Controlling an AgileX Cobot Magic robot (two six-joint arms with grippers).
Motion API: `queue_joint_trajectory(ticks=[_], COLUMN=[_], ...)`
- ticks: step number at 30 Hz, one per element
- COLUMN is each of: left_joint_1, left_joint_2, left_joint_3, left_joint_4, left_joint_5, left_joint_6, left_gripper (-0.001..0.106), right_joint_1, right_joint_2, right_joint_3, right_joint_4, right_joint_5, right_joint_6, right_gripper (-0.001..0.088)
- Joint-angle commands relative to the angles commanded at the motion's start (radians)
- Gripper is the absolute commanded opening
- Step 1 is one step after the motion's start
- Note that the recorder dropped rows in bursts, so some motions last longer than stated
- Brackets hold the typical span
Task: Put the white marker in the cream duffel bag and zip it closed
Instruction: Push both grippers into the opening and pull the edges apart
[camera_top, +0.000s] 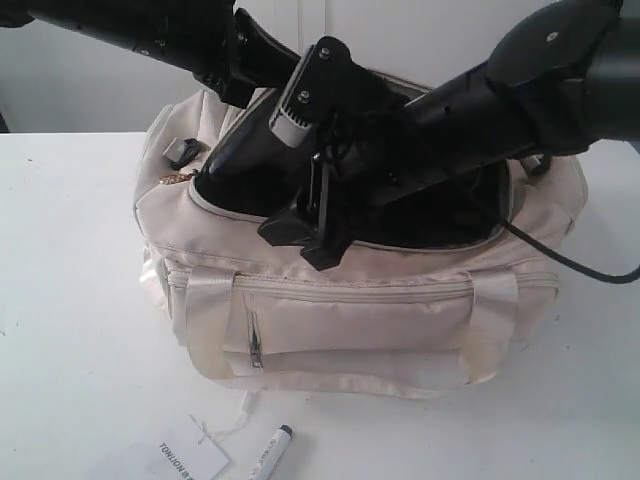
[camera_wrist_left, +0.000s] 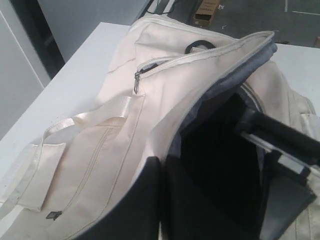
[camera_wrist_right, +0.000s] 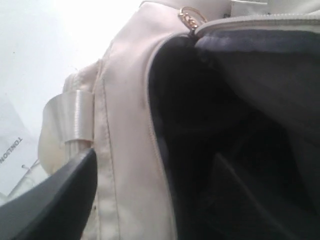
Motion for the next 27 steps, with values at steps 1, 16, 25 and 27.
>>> queue_joint_trajectory(ticks=[1, 16, 25, 27], left_joint_1=[0.0, 0.0, 0.0, 0.0], left_joint_2=[0.0, 0.04, 0.069, 0.077], left_joint_3=[0.0, 0.002, 0.002, 0.002], left_joint_4=[0.0, 0.015, 0.013, 0.013], left_joint_5=[0.0, -0.023, -0.197, -0.26], left_joint_6=[0.0, -0.027, -0.03, -0.03], left_gripper=[0.0, 0.0, 0.0, 0.0], right_joint_1=[0.0, 0.0, 0.0, 0.0], right_joint_2=[0.011, 0.087, 0.036, 0.031], right_joint_3=[0.0, 0.0, 0.0, 0.0], right_joint_4=[0.014, 0.164, 0.164, 0.16], right_joint_5=[0.001, 0.06, 0.112, 0.128], right_joint_6=[-0.007, -0.006, -0.01, -0.01], right_gripper=[0.0616, 0.005, 0.0, 0.0])
